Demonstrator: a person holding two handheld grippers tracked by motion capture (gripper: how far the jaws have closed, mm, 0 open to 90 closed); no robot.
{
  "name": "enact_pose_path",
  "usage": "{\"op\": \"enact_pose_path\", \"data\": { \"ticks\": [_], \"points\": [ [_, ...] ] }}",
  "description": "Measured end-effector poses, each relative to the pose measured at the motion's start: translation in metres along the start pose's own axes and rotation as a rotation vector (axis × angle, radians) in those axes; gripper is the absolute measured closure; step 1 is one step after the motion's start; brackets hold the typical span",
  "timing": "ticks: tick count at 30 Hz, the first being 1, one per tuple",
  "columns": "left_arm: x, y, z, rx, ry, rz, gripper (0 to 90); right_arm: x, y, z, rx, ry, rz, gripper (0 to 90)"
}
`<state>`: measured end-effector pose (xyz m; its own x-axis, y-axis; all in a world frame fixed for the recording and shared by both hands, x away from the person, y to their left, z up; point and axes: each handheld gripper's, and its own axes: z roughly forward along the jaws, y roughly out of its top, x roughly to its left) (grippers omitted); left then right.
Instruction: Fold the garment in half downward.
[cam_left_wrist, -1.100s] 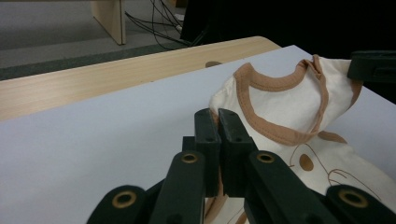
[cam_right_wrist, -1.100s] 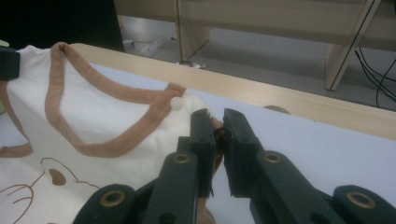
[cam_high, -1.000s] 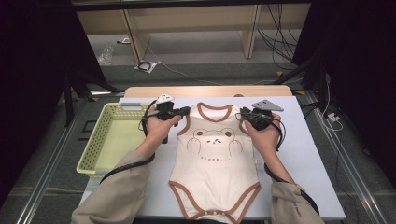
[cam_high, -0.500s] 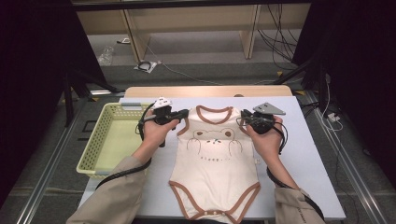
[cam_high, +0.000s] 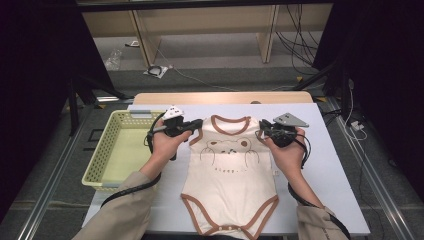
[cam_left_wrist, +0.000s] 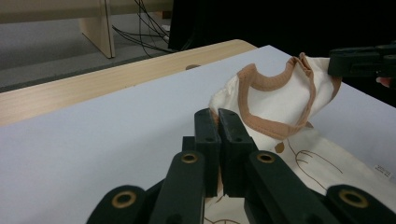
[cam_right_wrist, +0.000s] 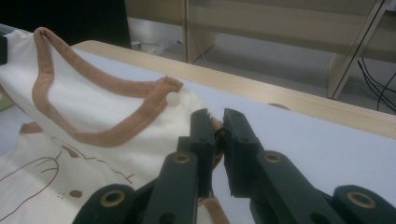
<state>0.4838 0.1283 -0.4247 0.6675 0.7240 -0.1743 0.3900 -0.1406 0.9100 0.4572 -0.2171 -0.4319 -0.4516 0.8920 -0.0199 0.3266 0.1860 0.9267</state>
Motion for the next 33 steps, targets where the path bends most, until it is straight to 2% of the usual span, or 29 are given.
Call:
{"op": "enact_pose_path", "data": {
  "ticks": [6, 8, 19, 26, 30, 33],
  "points": [
    [0.000, -0.003, -0.002, 0.003, 0.000, -0.007, 86.6, -0.001, -0.001, -0.004, -0.002, -0.002, 0.005, 83.8],
    [-0.001, -0.003, -0.002, 0.005, 0.000, -0.004, 86.6, 0.000, -0.001, -0.005, -0.005, 0.001, 0.003, 86.8],
    [-0.002, -0.004, -0.005, 0.005, 0.001, 0.001, 86.6, 0.002, -0.002, -0.006, 0.020, 0.022, -0.004, 88.1],
    [-0.002, -0.005, -0.007, 0.002, 0.000, -0.008, 86.5, 0.002, -0.003, -0.009, 0.011, 0.023, 0.001, 88.1],
    [-0.003, -0.004, -0.009, -0.006, -0.012, -0.032, 86.5, 0.002, -0.003, -0.013, 0.000, 0.020, 0.006, 88.1],
    [-0.003, -0.004, -0.010, -0.006, -0.009, -0.028, 86.5, 0.002, -0.003, -0.016, -0.010, 0.021, 0.008, 88.1]
  ]
}}
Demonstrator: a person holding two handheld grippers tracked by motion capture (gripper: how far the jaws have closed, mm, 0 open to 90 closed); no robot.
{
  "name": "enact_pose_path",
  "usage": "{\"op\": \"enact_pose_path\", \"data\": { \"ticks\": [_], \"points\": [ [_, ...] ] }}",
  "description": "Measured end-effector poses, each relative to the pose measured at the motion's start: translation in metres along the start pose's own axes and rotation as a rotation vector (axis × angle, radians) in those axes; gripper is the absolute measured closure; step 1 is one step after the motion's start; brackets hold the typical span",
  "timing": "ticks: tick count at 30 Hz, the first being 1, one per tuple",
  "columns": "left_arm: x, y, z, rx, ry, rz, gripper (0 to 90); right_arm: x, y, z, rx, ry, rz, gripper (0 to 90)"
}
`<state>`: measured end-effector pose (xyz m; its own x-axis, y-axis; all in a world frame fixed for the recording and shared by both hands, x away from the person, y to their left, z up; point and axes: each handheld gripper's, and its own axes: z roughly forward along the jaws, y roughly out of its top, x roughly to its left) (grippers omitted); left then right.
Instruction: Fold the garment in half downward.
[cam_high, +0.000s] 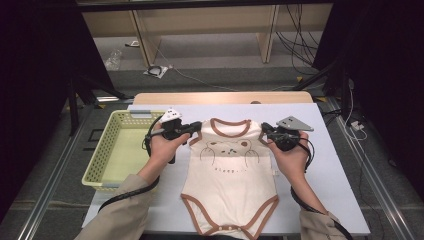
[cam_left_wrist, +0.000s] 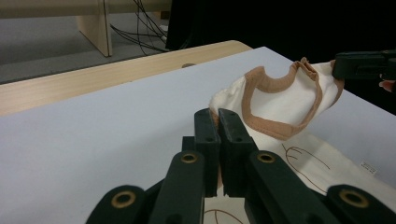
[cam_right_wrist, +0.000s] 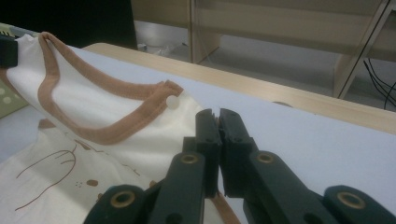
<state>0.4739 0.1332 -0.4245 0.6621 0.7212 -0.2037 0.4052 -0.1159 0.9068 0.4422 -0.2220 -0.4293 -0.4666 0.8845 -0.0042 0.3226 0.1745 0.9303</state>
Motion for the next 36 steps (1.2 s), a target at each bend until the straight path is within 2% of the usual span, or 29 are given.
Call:
{"op": "enact_pose_path", "data": {
  "ticks": [10, 36],
  "points": [
    [-0.003, -0.002, -0.005, 0.006, -0.001, 0.016, 86.4, 0.002, -0.003, -0.005, -0.001, 0.010, -0.005, 88.1],
    [-0.007, -0.006, -0.012, 0.019, -0.005, 0.027, 86.4, 0.007, -0.005, -0.011, -0.002, 0.023, -0.015, 88.1]
  ]
}}
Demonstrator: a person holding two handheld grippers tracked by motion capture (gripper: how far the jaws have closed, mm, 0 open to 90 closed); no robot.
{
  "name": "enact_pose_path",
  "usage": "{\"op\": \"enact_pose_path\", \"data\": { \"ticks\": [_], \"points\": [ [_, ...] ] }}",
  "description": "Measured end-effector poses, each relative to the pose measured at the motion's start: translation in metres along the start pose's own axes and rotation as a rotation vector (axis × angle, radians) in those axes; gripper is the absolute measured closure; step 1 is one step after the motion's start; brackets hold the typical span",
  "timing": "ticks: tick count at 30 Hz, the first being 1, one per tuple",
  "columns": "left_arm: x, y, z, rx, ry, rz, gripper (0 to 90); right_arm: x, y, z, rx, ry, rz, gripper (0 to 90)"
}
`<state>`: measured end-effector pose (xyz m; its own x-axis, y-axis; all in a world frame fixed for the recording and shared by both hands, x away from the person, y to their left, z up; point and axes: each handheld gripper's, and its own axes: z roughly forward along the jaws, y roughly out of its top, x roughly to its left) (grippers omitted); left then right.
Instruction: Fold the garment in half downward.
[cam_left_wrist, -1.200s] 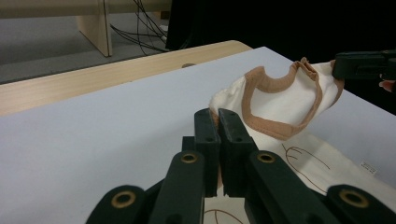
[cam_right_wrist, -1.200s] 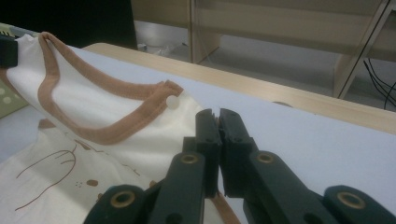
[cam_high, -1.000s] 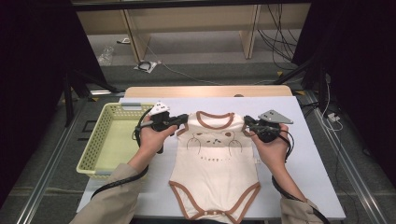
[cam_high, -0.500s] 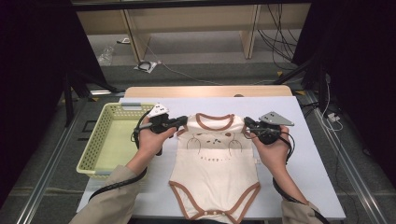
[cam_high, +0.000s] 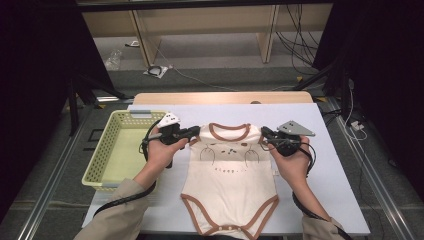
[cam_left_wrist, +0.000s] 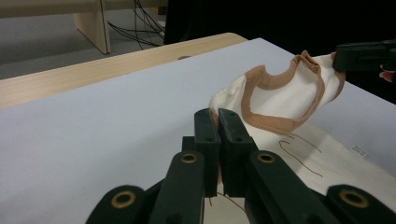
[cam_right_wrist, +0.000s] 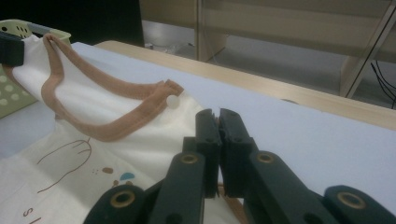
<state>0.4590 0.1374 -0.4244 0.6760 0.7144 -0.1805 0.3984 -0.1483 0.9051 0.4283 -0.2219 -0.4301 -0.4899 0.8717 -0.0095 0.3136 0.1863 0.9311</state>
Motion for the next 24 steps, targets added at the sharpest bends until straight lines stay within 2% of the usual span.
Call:
{"op": "enact_pose_path", "data": {
  "ticks": [24],
  "points": [
    [-0.0050, -0.0036, -0.0051, 0.008, -0.011, 0.009, 86.4, 0.0032, -0.0029, -0.0089, 0.010, 0.009, -0.006, 88.1]
  ]
}}
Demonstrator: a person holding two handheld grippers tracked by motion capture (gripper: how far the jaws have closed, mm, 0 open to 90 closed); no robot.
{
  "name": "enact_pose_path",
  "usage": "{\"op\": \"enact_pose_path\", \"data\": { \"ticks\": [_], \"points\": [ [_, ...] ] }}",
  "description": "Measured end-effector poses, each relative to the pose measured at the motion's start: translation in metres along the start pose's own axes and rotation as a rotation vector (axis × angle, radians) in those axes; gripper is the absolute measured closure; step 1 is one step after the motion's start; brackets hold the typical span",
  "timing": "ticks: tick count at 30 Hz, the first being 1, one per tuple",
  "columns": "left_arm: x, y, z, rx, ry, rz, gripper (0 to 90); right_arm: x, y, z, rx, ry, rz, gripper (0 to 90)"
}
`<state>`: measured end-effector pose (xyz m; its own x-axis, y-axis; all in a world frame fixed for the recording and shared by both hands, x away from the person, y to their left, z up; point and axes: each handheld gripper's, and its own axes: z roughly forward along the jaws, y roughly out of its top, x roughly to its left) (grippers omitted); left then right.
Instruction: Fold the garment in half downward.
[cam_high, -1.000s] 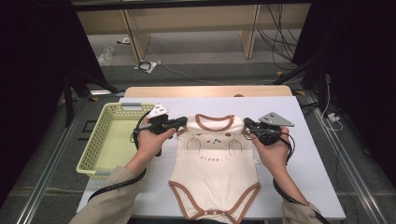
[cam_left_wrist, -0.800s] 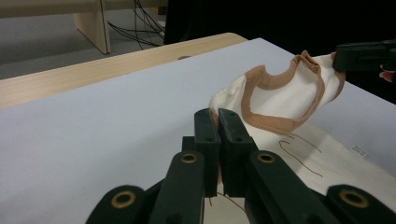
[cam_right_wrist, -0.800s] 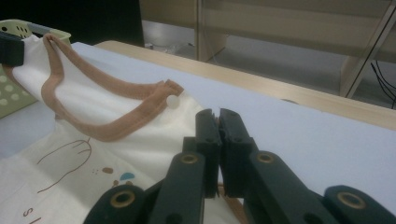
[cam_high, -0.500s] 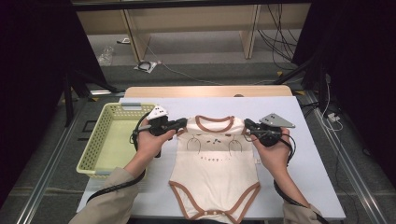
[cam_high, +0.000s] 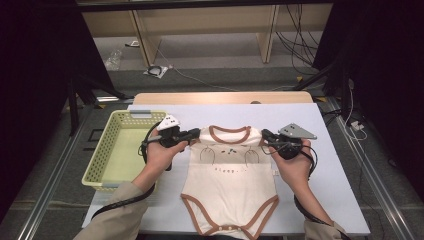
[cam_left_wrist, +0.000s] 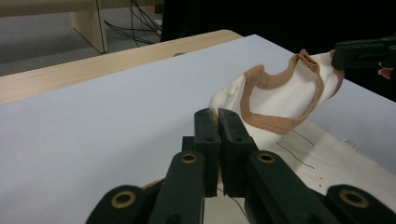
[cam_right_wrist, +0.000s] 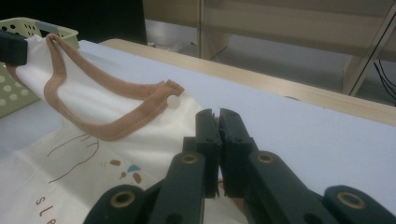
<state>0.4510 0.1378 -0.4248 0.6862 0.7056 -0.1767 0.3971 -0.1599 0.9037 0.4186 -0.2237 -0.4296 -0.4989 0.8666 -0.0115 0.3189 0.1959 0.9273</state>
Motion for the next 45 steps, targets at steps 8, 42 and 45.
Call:
{"op": "enact_pose_path", "data": {
  "ticks": [8, 42, 45],
  "points": [
    [-0.003, -0.001, -0.002, 0.003, -0.004, 0.006, 86.4, 0.001, -0.002, -0.002, -0.001, 0.005, 0.003, 88.1],
    [-0.010, -0.004, -0.006, 0.012, -0.013, 0.020, 86.4, 0.005, -0.007, -0.013, 0.004, 0.012, -0.004, 88.1],
    [-0.010, -0.005, -0.007, 0.012, -0.015, 0.022, 86.4, 0.005, -0.008, -0.014, 0.005, 0.015, -0.002, 88.0]
  ]
}}
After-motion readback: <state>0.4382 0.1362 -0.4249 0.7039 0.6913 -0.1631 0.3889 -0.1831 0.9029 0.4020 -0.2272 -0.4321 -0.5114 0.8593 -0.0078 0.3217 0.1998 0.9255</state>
